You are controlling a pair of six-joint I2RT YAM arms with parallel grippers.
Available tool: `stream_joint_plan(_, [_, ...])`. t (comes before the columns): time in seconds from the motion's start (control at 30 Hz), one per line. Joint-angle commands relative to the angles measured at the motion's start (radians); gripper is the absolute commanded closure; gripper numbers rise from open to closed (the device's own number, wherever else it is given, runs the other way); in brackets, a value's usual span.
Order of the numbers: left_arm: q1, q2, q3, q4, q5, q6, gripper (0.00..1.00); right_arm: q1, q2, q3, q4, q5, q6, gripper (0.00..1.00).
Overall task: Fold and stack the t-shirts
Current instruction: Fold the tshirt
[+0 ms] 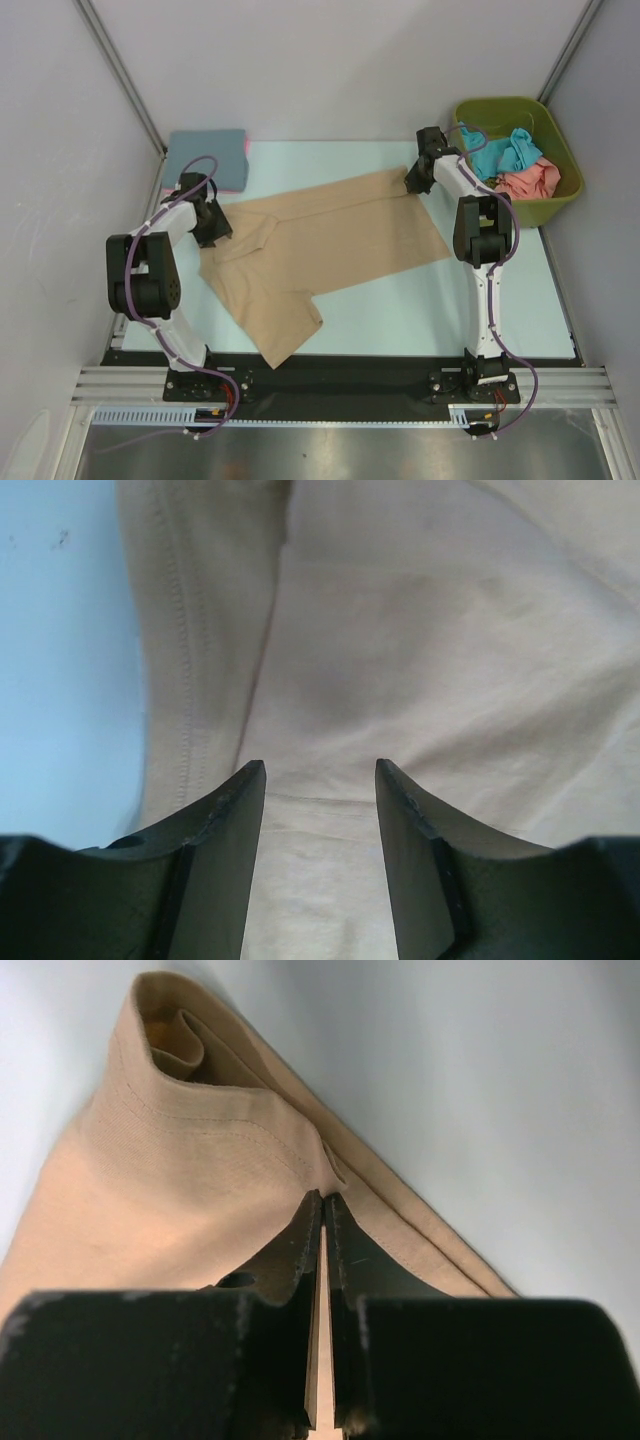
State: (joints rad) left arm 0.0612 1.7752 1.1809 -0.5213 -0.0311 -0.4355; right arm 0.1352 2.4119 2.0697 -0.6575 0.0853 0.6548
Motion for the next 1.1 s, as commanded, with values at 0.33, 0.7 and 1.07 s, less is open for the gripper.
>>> stream_joint_plan(0.33, [0.115,0.027,0.048,0.095,0.109,0.11,0.5,0.006,-0.059,0.01,0.035,-0.019,-0.034,0.96])
stream_joint_plan(0.7, [0.121,-0.048,-0.066,-0.005,0.148,0.015,0.55,0.0,-0.06,0.007,0.044,-0.033,-0.026,0.96])
stream_joint_plan(1.07, [0.121,-0.028,-0.081,-0.032,0.119,-0.017,0.6,0.003,-0.059,0.003,0.052,-0.044,-0.018,0.96])
